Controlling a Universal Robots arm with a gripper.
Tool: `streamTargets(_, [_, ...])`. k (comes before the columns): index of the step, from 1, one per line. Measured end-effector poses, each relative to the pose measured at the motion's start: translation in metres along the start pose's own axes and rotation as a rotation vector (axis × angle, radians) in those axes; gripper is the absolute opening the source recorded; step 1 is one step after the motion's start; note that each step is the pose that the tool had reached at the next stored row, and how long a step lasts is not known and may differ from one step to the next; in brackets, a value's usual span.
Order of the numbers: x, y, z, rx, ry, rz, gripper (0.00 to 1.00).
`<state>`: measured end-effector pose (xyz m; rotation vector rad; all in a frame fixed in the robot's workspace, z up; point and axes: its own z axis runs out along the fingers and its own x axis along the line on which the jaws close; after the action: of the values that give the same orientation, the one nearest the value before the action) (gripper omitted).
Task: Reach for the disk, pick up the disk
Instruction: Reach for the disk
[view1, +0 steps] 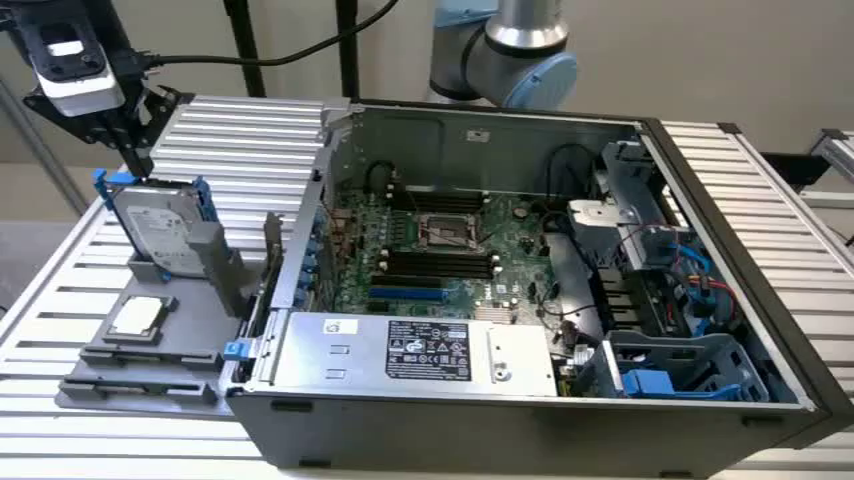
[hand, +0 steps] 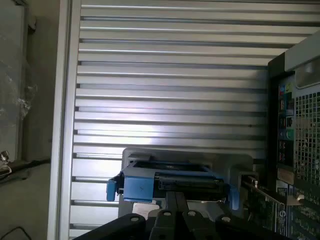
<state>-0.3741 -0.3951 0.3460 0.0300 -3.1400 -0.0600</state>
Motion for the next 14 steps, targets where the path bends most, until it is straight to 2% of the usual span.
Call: streamTargets(14, [0.0014, 0.0017, 0.0000, 0.0006, 0.0001, 0.001, 0.11])
